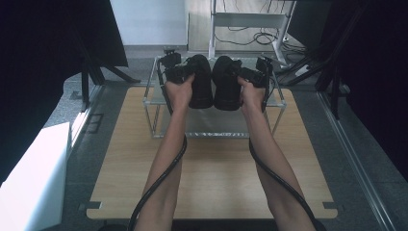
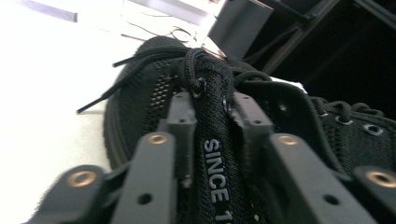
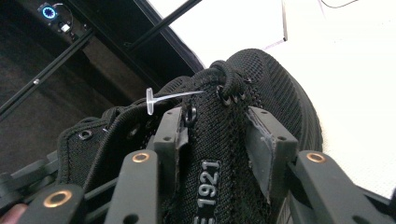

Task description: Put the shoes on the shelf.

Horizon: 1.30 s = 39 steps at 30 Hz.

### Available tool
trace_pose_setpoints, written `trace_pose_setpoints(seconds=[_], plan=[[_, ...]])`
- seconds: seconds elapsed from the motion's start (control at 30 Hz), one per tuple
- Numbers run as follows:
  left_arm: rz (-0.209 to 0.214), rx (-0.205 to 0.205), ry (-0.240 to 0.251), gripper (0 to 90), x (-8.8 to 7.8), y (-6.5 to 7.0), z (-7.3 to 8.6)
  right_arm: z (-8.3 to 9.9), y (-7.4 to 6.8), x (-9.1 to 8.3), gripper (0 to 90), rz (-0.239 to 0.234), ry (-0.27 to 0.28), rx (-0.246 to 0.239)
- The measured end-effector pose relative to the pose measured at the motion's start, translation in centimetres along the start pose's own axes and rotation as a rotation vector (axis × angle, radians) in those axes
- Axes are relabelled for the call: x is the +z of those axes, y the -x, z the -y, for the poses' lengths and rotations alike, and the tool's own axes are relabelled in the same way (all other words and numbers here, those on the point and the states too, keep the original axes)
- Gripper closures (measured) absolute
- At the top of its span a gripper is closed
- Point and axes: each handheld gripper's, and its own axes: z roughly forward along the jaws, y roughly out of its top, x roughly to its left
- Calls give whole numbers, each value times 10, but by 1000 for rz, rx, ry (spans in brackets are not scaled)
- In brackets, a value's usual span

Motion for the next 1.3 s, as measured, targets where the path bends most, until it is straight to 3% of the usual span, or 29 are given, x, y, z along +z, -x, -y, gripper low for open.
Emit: trace_pose_setpoints(seconds=[0.1, 0.3, 0.5, 0.77, 0.9, 1.07, 1.3], plan=[[-1, 29, 6, 542, -4, 5, 0, 0, 0, -1, 500, -14, 1, -17], [13, 7, 15, 393, -13, 0, 2, 0, 6, -7, 404, -97, 1, 42], [36, -6, 36, 371, -31, -9, 3, -5, 10, -21, 387, -123, 8, 41], [77, -4, 52, 332, -50, -15, 8, -8, 26, -42, 392, -146, 31, 62], [90, 18, 50, 309, -57, -16, 14, -7, 31, -51, 384, -167, 32, 51], [89, 41, 50, 287, -63, -16, 20, 0, 38, -62, 374, -214, 23, 75], [134, 55, 57, 248, -78, -19, 36, 10, 43, -77, 358, -270, 6, 69]])
